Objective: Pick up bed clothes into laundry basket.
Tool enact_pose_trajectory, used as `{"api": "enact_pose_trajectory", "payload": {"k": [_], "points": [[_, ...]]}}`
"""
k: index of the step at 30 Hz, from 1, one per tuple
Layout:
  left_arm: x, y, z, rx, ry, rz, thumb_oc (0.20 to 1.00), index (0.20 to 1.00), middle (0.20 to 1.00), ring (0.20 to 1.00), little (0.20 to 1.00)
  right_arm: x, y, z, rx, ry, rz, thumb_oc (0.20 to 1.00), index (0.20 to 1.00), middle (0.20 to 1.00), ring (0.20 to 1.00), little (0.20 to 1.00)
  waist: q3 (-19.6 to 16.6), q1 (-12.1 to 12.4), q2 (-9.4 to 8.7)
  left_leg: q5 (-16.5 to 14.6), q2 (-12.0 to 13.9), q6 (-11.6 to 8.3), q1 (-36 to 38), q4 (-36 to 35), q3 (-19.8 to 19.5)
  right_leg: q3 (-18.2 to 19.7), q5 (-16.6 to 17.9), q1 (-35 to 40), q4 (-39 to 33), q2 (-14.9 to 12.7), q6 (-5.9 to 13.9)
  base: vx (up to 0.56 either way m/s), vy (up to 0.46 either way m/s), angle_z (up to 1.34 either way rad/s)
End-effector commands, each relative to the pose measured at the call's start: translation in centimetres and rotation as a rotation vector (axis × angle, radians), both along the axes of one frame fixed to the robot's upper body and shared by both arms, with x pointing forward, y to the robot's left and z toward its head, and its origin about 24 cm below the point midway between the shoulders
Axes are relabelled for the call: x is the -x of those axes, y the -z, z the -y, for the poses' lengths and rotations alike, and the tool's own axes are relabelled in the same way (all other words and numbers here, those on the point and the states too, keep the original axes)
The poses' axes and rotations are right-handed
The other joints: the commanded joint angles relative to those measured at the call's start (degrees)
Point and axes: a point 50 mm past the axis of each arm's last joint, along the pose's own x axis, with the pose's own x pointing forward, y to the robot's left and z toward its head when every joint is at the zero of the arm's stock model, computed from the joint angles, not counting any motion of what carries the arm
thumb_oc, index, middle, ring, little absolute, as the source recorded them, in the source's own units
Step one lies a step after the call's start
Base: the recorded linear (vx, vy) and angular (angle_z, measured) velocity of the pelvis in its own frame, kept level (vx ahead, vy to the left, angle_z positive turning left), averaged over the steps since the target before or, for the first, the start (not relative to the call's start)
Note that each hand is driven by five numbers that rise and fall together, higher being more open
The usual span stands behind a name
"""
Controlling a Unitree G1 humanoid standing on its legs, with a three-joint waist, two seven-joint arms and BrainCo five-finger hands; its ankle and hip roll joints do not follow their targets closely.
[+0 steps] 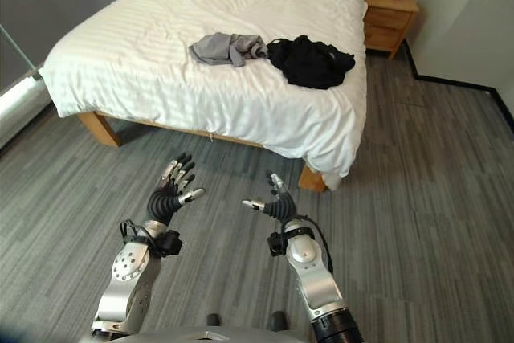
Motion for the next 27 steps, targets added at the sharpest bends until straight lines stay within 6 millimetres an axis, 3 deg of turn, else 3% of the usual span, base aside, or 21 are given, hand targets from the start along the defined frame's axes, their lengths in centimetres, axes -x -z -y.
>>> {"api": "enact_pose_trajectory", "payload": {"k": [1,6,11,13,14,15,16,18,20,21,22,24,26,27], "points": [[-1.0,-2.5,-0.3,0.008,-0.013,0.140,1.000,1.000,1.000,1.000,1.000,-0.6,-1.9,-0.6,-0.030,-0.010,0.123,1.000,1.000,1.000,1.000,1.000,-3.21,1.71,0.85,-0.52,1.65,-2.30,2.07,0.31,1.95,-3.13,0.07,0.28,0.42,3.26,-2.84,0.03,0.039,0.15],[-1.0,-1.2,-1.0,-0.025,-0.055,0.063,1.000,1.000,1.000,1.000,1.000,-0.9,-2.6,0.2,0.006,0.021,0.162,1.000,1.000,1.000,1.000,1.000,-3.89,1.82,0.35,-0.15,2.06,-2.48,0.63,0.31,0.25,-2.16,-0.86,0.47,0.42,3.67,-3.90,0.04,-0.007,0.19],[-0.7,-0.5,-1.7,-0.062,-0.083,0.033,1.000,1.000,1.000,1.000,1.000,-1.0,-3.0,0.8,0.040,0.033,0.187,1.000,1.000,1.000,1.000,1.000,-3.88,2.14,0.26,-1.02,1.55,-2.44,2.49,0.53,1.13,-3.09,-1.32,0.90,0.42,3.44,-4.47,0.09,-0.022,0.13],[-0.8,-0.6,-1.8,-0.067,-0.084,0.038,1.000,1.000,1.000,1.000,1.000,-1.2,-3.5,1.7,0.079,0.050,0.213,1.000,1.000,1.000,1.000,1.000,-2.02,1.32,-1.14,-5.89,1.11,-4.89,-3.85,14.78,4.40,-5.68,-1.07,1.37,0.42,0.86,-3.90,0.01,-0.047,0.39],[-0.7,-0.2,-1.8,-0.047,-0.101,0.027,1.000,1.000,1.000,1.000,1.000,-1.6,-4.1,2.1,0.090,0.066,0.239,1.000,1.000,1.000,1.000,1.000,-0.96,1.18,-1.31,-2.73,1.84,-7.65,-9.93,24.09,5.92,-7.01,-1.48,1.55,0.42,-0.48,-3.11,0.00,-0.017,0.96],[-0.7,-0.2,-1.9,-0.038,-0.110,0.029,1.000,1.000,1.000,1.000,1.000,-1.9,-4.5,2.4,0.102,0.072,0.256,1.000,1.000,1.000,1.000,1.000,-0.57,1.21,-1.28,-2.12,1.84,-8.08,-13.69,27.36,5.74,-7.46,-1.91,1.26,0.42,-0.84,-2.91,0.04,0.008,0.97],[-0.7,0.0,-1.9,-0.033,-0.111,0.030,1.000,1.000,1.000,1.000,1.000,-2.1,-4.7,2.5,0.106,0.077,0.269,1.000,1.000,1.000,1.000,1.000,-0.56,1.15,-1.05,-2.52,2.44,-7.71,-16.62,27.17,6.26,-8.01,-2.54,0.98,0.42,-0.96,-2.65,0.12,0.027,0.38],[-0.3,0.2,-2.1,-0.023,-0.112,0.031,1.000,1.000,1.000,1.000,1.000,-2.4,-4.9,3.0,0.116,0.090,0.273,1.000,1.000,1.000,1.000,1.000,-1.36,1.50,0.11,-1.52,4.62,-6.41,-16.73,19.06,8.19,-8.05,-4.06,0.90,0.42,-0.71,-1.81,0.30,0.118,0.03],[0.5,0.5,-2.5,-0.007,-0.119,0.026,1.000,1.000,1.000,1.000,1.000,-2.4,-4.7,3.6,0.129,0.101,0.263,1.000,1.000,1.000,1.000,1.000,-1.57,2.79,1.09,3.07,5.87,-5.93,-16.24,4.45,8.06,-6.35,-5.78,2.35,0.42,-0.58,-1.19,0.40,0.165,-0.10],[0.5,0.5,-2.5,-0.005,-0.118,0.026,1.000,1.000,1.000,1.000,1.000,-2.4,-4.7,3.7,0.130,0.102,0.262,1.000,1.000,1.000,1.000,1.000,-1.53,3.10,0.88,4.24,5.43,-5.97,-14.61,1.85,8.55,-6.09,-6.05,2.63,0.42,-0.86,-1.11,0.43,0.127,-0.30],[0.8,0.7,-2.6,0.020,-0.118,0.032,1.000,1.000,1.000,1.000,1.000,-2.7,-5.0,4.3,0.115,0.128,0.268,1.000,1.000,1.000,1.000,1.000,-1.08,4.19,1.24,5.19,5.96,-6.60,-17.79,0.31,4.60,-4.74,-7.66,4.55,0.42,-1.15,-0.65,0.44,0.097,-0.42],[1.2,1.1,-3.1,0.000,-0.111,0.003,1.000,1.000,1.000,1.000,1.000,-2.3,-4.7,5.3,0.114,0.169,0.255,1.000,1.000,1.000,1.000,1.000,-2.16,4.15,2.29,7.05,5.60,-6.25,-16.35,0.31,3.26,-3.11,-10.85,8.20,0.42,0.25,-0.39,0.61,0.149,-0.45],[1.3,1.0,-3.1,-0.011,-0.085,-0.002,1.000,1.000,1.000,1.000,1.000,-1.7,-4.6,6.1,0.130,0.193,0.249,1.000,1.000,1.000,1.000,1.000,-2.56,4.00,2.01,9.14,4.21,-4.91,-12.11,0.31,3.95,-2.77,-11.02,12.64,0.96,-0.43,0.18,0.59,0.162,-0.28],[1.2,0.8,-3.0,-0.022,-0.064,0.003,1.000,1.000,1.000,1.000,1.000,-1.5,-4.5,6.4,0.141,0.203,0.253,1.000,1.000,1.000,1.000,1.000,-1.70,4.01,1.23,8.83,3.70,-4.66,-9.31,0.31,4.92,-3.37,-12.37,12.92,6.75,-1.40,2.31,0.58,0.206,-0.20]]}}
